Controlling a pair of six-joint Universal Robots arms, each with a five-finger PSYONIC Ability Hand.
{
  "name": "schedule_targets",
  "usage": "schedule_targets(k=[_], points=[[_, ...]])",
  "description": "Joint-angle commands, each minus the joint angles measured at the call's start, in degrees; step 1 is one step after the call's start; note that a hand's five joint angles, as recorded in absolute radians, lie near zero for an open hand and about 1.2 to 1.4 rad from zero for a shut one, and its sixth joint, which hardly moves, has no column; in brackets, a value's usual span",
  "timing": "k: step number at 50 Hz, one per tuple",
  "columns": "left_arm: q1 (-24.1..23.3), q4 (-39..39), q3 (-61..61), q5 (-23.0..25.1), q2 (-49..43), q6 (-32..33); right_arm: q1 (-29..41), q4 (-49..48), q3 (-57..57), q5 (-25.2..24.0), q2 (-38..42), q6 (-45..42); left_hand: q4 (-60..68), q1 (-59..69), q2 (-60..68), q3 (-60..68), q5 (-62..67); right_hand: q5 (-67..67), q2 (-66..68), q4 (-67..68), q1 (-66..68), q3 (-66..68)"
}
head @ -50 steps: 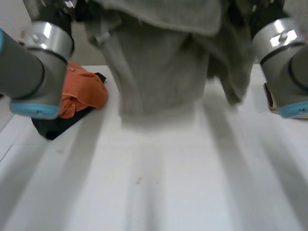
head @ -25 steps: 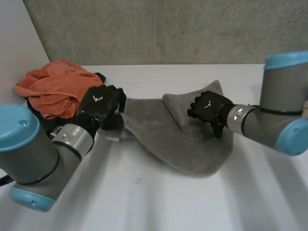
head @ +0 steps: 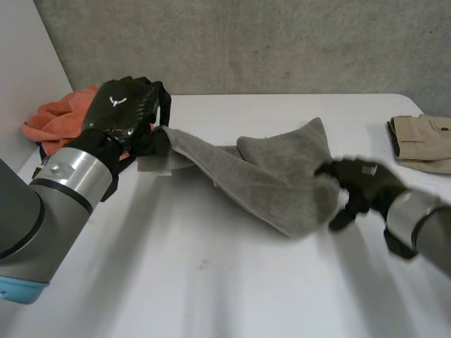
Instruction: Fold the laundry.
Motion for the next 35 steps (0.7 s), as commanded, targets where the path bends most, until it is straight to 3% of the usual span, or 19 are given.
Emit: schedule_targets(k=[1,6,9,13,16,17,18,21,24,28,32,35], points=[[-1.2,-3.1,3.0,-0.3,1.1,-1.7,4.3,-11.2,12.0,-1.7,0.1,5.0,11.3,13.5,11.3,11.8,13.8,4.7,6.2,5.5,5.4,5.6],[-2.6,-6.4,5.4,-1.1,2.4,-3.8,10.0,-24.6,13.8,4.4,4.2,12.1,11.3,13.5,11.3,11.8,13.8,4.9,6.4,5.6,5.6,5.8],[-3.2,-7.2,5.6,-1.5,3.0,-4.2,12.9,-27.6,11.8,8.3,7.7,13.9,11.3,13.5,11.3,11.8,13.8,6.6,8.1,7.3,7.3,7.4],[-3.4,-7.2,5.1,-1.9,3.1,-4.3,16.2,-30.0,5.8,17.3,15.0,13.0,11.3,13.5,11.3,11.8,13.8,22.0,23.5,22.7,22.7,22.9],[-3.2,-7.1,4.1,-2.4,3.1,-4.3,16.6,-30.3,2.5,20.2,18.2,12.5,11.3,13.5,11.3,11.8,13.8,34.6,36.1,35.3,35.3,35.5],[-2.9,-7.1,3.3,-2.7,3.2,-4.4,16.7,-30.3,0.6,21.7,19.6,12.1,11.3,13.5,11.3,11.8,13.8,50.2,51.6,50.9,50.9,51.0],[-2.8,-7.1,3.0,-2.7,3.2,-4.4,16.8,-30.2,-0.1,22.4,20.1,11.9,11.3,13.5,11.3,11.8,13.8,56.7,58.1,57.4,57.4,57.5],[-2.3,-6.9,1.6,-2.9,3.7,-4.2,16.5,-29.2,-1.9,23.3,19.2,11.2,11.3,13.5,11.3,11.8,13.8,56.7,58.2,57.5,57.4,57.6],[-0.5,-6.5,0.6,-2.4,4.2,-4.4,14.8,-27.7,-2.0,22.8,15.7,10.3,11.3,13.5,11.3,11.8,13.8,56.7,58.2,57.5,57.4,57.6],[1.7,-6.8,0.0,-1.8,5.2,-4.9,9.7,-25.4,-2.4,18.8,7.3,5.7,11.3,13.5,11.3,11.8,13.8,56.7,58.2,57.5,57.4,57.6],[3.0,-7.5,-0.6,-0.3,6.0,-5.6,5.0,-16.9,-4.4,7.8,2.7,-1.7,11.3,13.5,11.3,11.8,13.8,56.7,58.2,57.5,57.4,57.6],[3.3,-7.9,-1.3,0.5,6.1,-5.9,3.4,-12.0,-5.9,3.6,1.7,-3.9,11.3,13.5,11.3,11.8,13.8,56.7,58.2,57.5,57.4,57.6]])
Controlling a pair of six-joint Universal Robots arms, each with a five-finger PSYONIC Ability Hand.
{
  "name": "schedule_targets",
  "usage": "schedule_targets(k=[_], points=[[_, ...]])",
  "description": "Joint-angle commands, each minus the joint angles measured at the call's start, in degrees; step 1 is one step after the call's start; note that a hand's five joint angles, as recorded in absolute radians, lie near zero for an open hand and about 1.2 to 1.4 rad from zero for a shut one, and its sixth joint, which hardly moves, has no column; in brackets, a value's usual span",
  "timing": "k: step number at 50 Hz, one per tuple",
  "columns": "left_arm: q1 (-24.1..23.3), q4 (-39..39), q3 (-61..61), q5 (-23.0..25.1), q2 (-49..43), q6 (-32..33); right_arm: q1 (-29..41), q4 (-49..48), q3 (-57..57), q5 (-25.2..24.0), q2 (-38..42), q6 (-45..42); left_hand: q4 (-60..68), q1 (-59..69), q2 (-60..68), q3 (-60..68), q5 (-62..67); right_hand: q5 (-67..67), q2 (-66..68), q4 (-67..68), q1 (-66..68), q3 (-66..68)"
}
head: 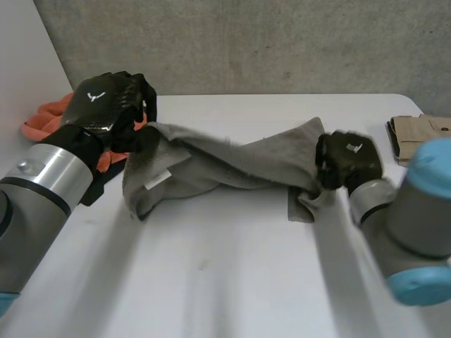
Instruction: Fold the laundry.
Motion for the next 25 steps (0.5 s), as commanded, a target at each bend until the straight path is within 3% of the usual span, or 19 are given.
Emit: schedule_targets(k=[1,8,16,21,23,24,25], points=[[1.4,-1.1,-1.3,2.3,0.8,-1.0,-5.8,13.3,-3.8,-13.6,-5.5,-8.6,11.3,13.5,11.3,11.8,13.8,13.0,12.3,11.4,15.7,12.0],[0.6,-1.1,-3.3,2.3,-0.6,-0.8,-5.3,16.8,-8.1,-15.9,-5.0,-15.5,11.3,13.5,11.3,11.8,13.8,13.0,12.3,11.4,15.7,12.0],[0.4,0.2,-5.1,1.9,-5.9,0.0,-0.4,18.3,-14.9,-14.9,9.3,-30.2,11.3,13.5,11.3,11.8,13.8,13.0,12.3,11.4,15.7,12.0],[0.6,0.6,-5.0,1.4,-9.6,0.7,1.0,18.4,-17.9,-13.3,16.2,-32.8,11.3,13.5,11.3,11.8,13.8,13.0,12.3,11.4,15.7,12.0],[1.1,0.5,-4.8,1.4,-10.5,1.3,0.7,17.1,-18.4,-12.6,16.5,-30.8,11.3,13.5,11.3,11.8,13.8,-9.8,-10.5,-11.4,-7.1,-10.7],[1.2,0.6,-4.8,1.4,-10.7,1.4,0.3,15.4,-17.9,-11.8,16.3,-27.1,11.3,13.5,11.3,11.8,13.8,-32.8,-33.4,-34.3,-30.0,-33.7],[1.3,0.7,-4.7,1.4,-10.9,1.5,-0.1,14.4,-17.5,-11.3,15.9,-24.8,11.3,13.5,11.3,11.8,13.8,-37.3,-38.0,-38.9,-34.6,-38.3]])
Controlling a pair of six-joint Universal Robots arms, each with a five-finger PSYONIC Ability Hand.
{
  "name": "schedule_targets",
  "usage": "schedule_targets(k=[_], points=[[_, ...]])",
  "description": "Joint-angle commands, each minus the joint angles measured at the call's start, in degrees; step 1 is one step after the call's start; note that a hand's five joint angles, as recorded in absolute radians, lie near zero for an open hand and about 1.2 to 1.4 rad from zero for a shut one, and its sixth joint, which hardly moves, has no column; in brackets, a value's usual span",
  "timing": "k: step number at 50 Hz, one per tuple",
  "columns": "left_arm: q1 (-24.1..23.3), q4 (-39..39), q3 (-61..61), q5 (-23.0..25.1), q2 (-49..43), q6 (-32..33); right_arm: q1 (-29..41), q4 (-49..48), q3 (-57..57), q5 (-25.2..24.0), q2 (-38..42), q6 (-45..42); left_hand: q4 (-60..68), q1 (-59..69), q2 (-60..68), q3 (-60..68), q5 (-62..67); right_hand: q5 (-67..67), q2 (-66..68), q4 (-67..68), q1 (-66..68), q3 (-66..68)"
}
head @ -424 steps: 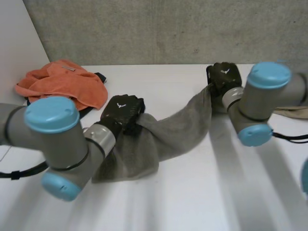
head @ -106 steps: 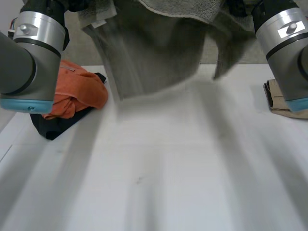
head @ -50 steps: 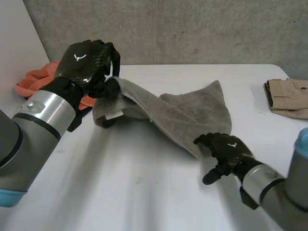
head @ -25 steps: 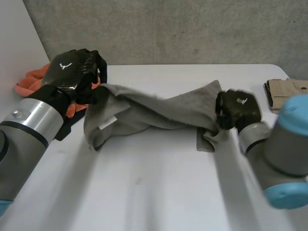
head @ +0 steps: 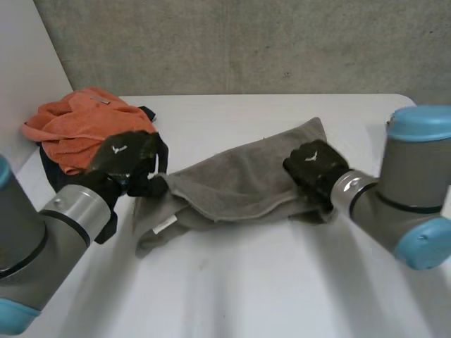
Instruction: Fold the laundry.
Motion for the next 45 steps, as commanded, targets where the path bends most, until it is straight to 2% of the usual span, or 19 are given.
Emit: schedule_targets(k=[1,3,9,10,17,20,22,25,36,45], points=[[1.0,0.3,0.5,-0.2,-3.0,1.1,-0.6,-5.1,-0.5,3.3,2.6,9.3,11.3,13.5,11.3,11.8,13.8,-33.9,-33.1,-34.2,-32.5,-33.2],[1.5,0.2,0.9,-0.2,-2.8,1.0,-1.9,-8.3,1.7,5.0,-0.2,17.0,11.3,13.5,11.3,11.8,13.8,-38.1,-37.3,-38.4,-36.7,-37.4],[2.3,-0.3,1.1,-0.2,-1.0,0.9,-6.9,-11.2,9.4,7.7,-11.6,28.8,11.3,13.5,11.3,11.8,13.8,-41.1,-40.4,-41.4,-39.8,-40.5],[2.6,-0.3,1.2,0.0,-0.2,0.9,-9.8,-10.7,11.4,7.7,-14.2,31.4,11.3,13.5,11.3,11.8,13.8,-40.8,-40.0,-41.1,-39.5,-40.1],[3.0,-0.1,1.6,0.3,2.3,0.7,-15.9,-2.2,18.8,4.0,-18.2,38.7,11.3,13.5,11.3,11.8,13.8,-32.7,-32.0,-33.0,-31.4,-32.1],[2.9,-0.3,2.0,0.3,2.7,0.6,-18.9,1.3,22.6,0.2,-18.0,40.2,11.3,13.5,11.3,11.8,13.8,-31.7,-30.9,-32.0,-30.4,-31.0],[2.9,-0.3,2.3,0.3,2.8,0.3,-19.8,1.0,24.6,-2.7,-16.9,40.5,11.3,13.5,11.3,11.8,13.8,-30.9,-30.1,-31.2,-29.5,-30.2],[2.7,-0.4,2.7,0.2,2.8,0.1,-19.6,-1.1,25.8,-4.3,-14.2,40.7,11.3,13.5,11.3,11.8,13.8,-29.9,-29.1,-30.1,-28.5,-29.2],[2.7,-0.4,2.8,0.1,2.8,-0.7,-12.2,-3.2,19.3,0.8,-2.0,43.4,11.3,13.5,11.3,11.8,13.8,-34.7,-34.0,-35.0,-33.4,-34.1],[3.0,-0.4,2.4,0.3,3.3,-0.8,-6.5,-5.0,15.1,4.3,1.2,46.0,11.3,13.5,11.3,11.8,13.8,-36.3,-35.5,-36.5,-34.9,-35.6]])
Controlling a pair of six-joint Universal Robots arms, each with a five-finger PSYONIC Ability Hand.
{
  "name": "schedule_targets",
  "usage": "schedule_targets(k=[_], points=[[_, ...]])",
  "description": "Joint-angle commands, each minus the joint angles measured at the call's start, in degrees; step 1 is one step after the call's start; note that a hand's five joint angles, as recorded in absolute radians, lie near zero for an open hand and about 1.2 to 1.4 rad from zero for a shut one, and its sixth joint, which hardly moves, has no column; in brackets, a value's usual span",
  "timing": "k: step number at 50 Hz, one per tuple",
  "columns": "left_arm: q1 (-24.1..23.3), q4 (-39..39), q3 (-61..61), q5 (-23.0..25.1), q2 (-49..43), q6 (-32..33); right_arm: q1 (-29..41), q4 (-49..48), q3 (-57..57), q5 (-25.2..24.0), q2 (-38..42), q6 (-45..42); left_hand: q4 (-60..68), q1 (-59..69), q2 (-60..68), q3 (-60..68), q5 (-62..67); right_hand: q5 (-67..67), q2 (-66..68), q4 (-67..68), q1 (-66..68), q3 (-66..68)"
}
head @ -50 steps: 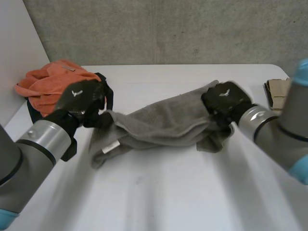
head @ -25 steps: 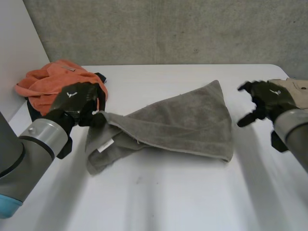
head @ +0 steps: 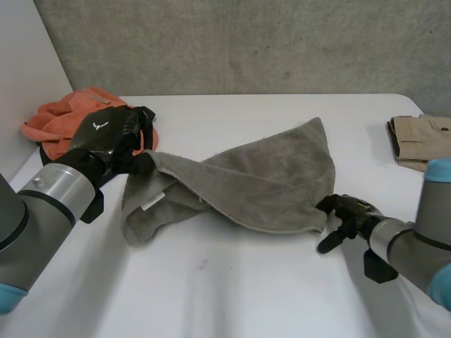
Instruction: Fold the laundry.
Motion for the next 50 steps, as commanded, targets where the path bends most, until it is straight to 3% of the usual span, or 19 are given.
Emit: schedule_targets(k=[1,17,38,40,41,42,43,44,47,50], points=[[0.4,0.0,-0.2,0.1,0.4,0.0,4.5,-1.5,-3.2,3.0,2.1,1.5,11.3,13.5,11.3,11.8,13.8,1.8,0.4,0.3,-0.1,0.2],[1.0,-0.4,-0.5,0.4,1.2,0.0,9.9,-0.8,-13.1,10.5,6.6,1.6,11.3,13.5,11.3,11.8,13.8,3.5,2.1,2.0,1.6,1.9],[1.6,-0.4,-0.7,0.7,1.1,-0.4,17.1,-0.8,-26.4,15.1,15.0,1.2,11.3,13.5,11.3,11.8,13.8,4.7,3.3,3.2,2.8,3.0],[1.7,-0.3,-0.7,0.8,1.0,-0.6,17.9,-1.2,-28.5,16.3,17.0,1.2,11.3,13.5,11.3,11.8,13.8,8.2,6.8,6.7,6.3,6.6],[1.7,-0.3,-0.7,0.8,1.0,-0.8,18.2,-1.6,-30.1,17.1,18.7,1.0,11.3,13.5,11.3,11.8,13.8,20.2,18.8,18.7,18.3,18.6],[1.7,-0.3,-0.7,0.8,0.9,-0.9,18.2,-1.6,-30.4,17.4,19.0,0.9,11.3,13.5,11.3,11.8,13.8,22.3,20.9,20.8,20.4,20.7],[1.7,-0.3,-0.7,0.8,1.0,-0.9,18.1,-1.4,-31.9,18.6,20.0,0.6,11.3,13.5,11.3,11.8,13.8,43.5,42.1,42.0,41.6,41.9],[1.9,-0.3,-0.7,0.8,1.0,-1.1,17.9,-1.3,-32.3,19.3,20.2,0.5,11.3,13.5,11.3,11.8,13.8,56.2,54.8,54.7,54.3,54.6],[2.6,-0.4,-0.2,0.6,1.3,-1.4,16.7,-0.5,-33.2,22.7,17.1,-0.6,11.3,13.5,11.3,11.8,13.8,56.4,55.0,54.9,54.5,54.7],[4.3,-0.6,0.2,0.8,2.6,-1.9,14.3,-0.1,-31.2,22.2,9.5,-4.3,11.3,13.5,11.3,11.8,13.8,56.4,55.0,54.9,54.5,54.7]])
